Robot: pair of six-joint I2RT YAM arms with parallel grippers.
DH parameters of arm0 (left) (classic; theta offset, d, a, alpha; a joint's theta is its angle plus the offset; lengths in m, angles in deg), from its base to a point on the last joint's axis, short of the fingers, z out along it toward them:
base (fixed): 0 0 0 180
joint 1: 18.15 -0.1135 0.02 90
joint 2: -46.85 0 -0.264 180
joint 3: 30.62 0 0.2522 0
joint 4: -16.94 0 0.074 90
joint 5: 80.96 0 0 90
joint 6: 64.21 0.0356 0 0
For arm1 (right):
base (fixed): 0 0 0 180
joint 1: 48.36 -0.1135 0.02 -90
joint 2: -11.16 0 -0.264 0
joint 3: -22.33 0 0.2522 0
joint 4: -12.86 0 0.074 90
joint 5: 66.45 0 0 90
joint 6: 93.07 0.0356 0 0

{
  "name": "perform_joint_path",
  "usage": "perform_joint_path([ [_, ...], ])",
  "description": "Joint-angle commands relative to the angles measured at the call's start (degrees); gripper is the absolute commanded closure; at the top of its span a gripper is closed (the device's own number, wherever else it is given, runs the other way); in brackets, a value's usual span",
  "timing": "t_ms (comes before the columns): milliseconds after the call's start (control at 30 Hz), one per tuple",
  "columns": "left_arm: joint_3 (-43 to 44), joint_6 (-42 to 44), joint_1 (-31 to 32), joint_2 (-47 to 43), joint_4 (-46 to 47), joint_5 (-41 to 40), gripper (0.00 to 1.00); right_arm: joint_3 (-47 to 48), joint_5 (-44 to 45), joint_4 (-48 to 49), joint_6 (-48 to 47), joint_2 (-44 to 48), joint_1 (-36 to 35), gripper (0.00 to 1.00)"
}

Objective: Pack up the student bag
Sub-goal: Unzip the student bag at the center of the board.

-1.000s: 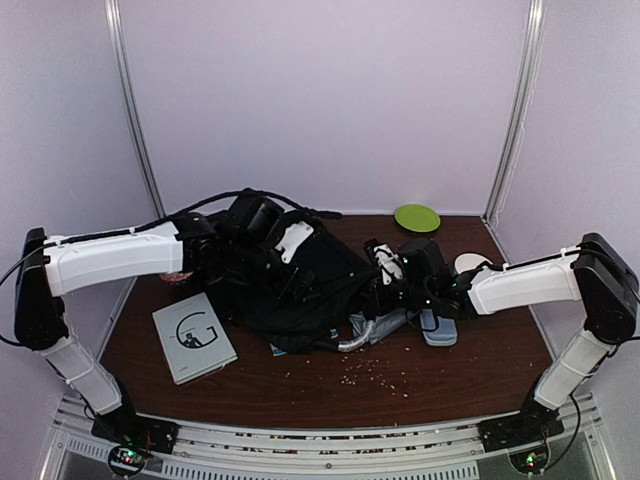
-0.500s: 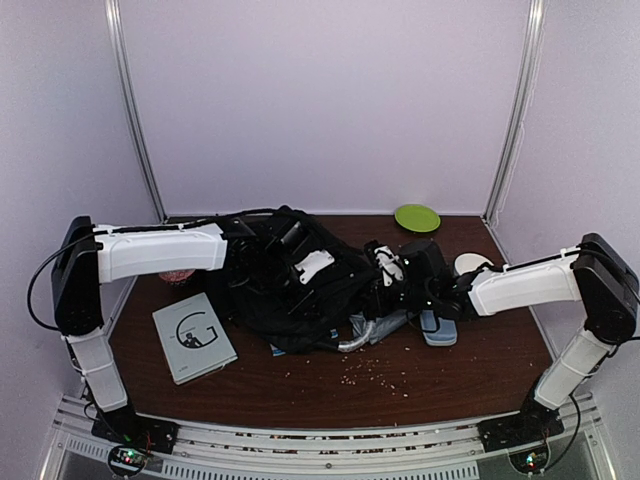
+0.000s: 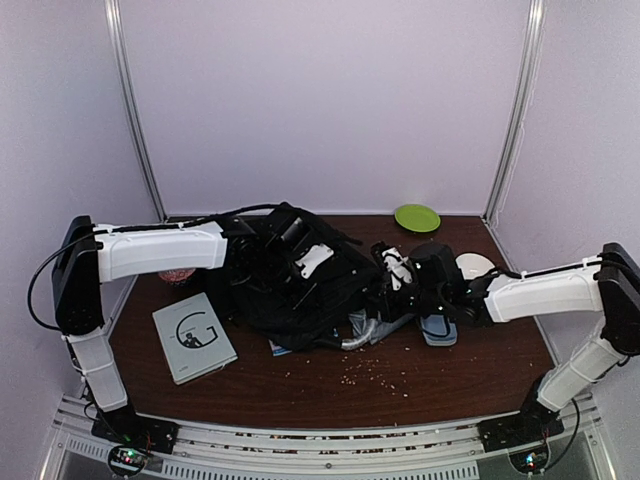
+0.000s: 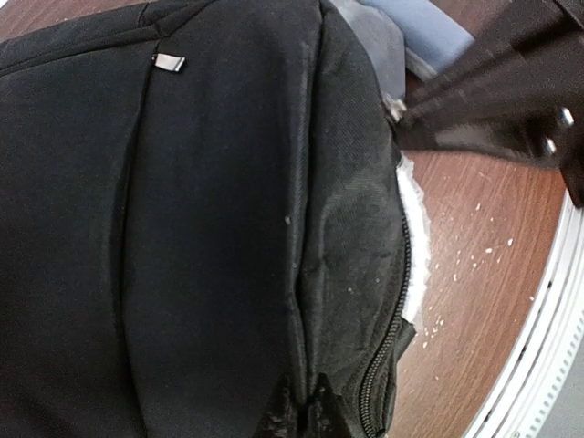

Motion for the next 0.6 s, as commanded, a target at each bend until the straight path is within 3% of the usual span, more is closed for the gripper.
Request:
perform_joint_path([
  [0, 2.35, -3.80, -0.14, -1.04, 7.73, 0.69, 1.00, -0.66, 1.87, -0.43, -3.14, 3.88, -3.97, 1.00],
  [567, 7.97, -10.92, -0.16, -0.58, 13.71, 4.47, 1.00, -2.44, 8.84, 6.17, 1.24, 3.53, -16.62, 1.00],
])
